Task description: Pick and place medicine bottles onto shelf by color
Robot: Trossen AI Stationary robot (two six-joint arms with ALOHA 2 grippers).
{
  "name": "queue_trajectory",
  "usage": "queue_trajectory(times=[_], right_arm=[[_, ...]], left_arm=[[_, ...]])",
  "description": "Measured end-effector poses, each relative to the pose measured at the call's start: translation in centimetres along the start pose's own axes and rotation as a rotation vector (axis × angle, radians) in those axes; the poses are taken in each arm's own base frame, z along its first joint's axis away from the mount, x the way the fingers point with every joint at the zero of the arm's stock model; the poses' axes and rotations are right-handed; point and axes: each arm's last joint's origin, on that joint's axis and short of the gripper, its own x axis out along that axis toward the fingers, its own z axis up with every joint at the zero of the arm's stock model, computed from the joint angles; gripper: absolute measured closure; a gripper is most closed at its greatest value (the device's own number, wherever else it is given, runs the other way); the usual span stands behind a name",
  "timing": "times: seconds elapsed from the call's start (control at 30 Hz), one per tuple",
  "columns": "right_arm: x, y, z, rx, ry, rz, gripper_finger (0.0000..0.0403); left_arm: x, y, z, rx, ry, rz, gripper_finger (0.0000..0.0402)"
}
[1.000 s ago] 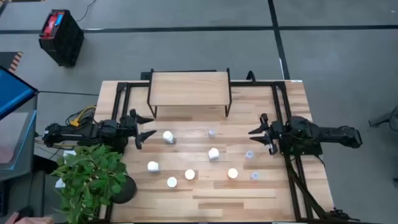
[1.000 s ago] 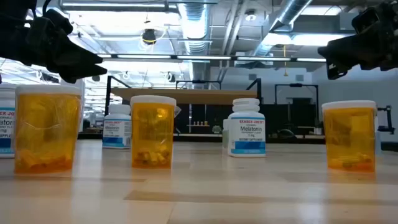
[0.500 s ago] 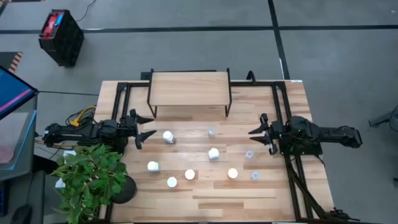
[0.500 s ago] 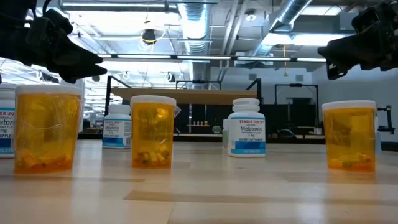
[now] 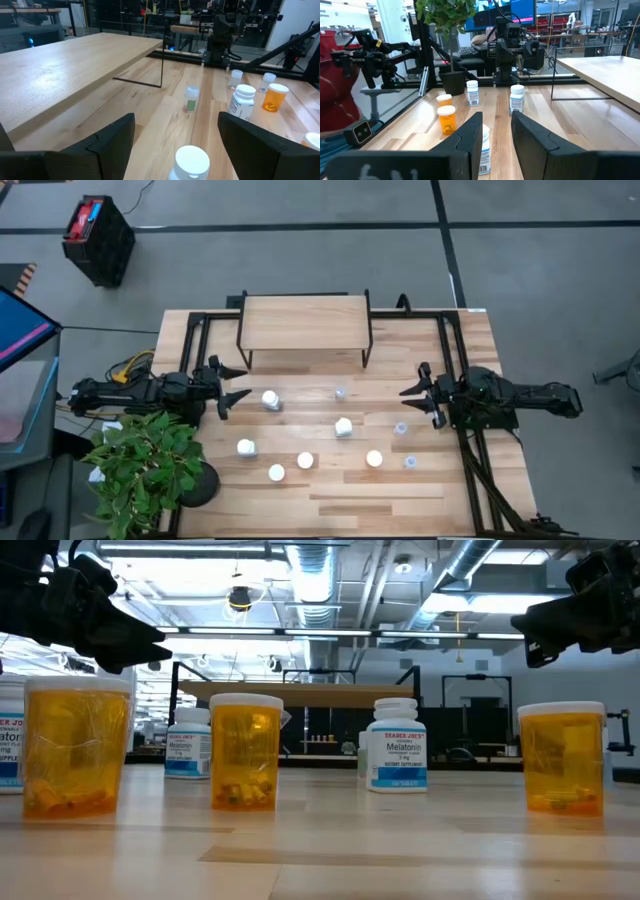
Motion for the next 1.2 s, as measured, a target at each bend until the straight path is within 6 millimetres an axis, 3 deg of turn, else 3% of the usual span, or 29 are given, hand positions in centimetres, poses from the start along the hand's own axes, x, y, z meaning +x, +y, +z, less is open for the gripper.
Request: queue_trajectory(times=[0.7,0.93,1.1,1.2], right_arm=[[0.0,0.0,0.3,-0.071,-0.027,0.003,0.0276],[-0.2,0.0,1.8,-0.13,-0.162,-0.045,0.0276],[-0.8,0.0,4.0,-0.1,-0.388,-0.122,0.0276],[-1.0,0.0,5.0,-0.065,-0.337,-0.169,0.0279]], left_arm=[[0.0,0.0,0.1,0.073,-0.013,0.017,0.0129],[0.0,0.0,0.2,-0.112,-0.026,0.013,0.0129],[0.0,0.1,0.2,-0.108,-0.031,0.036,0.0129],[0.0,0.1,0.2,-0.112,-0.035,0.054,0.0129]])
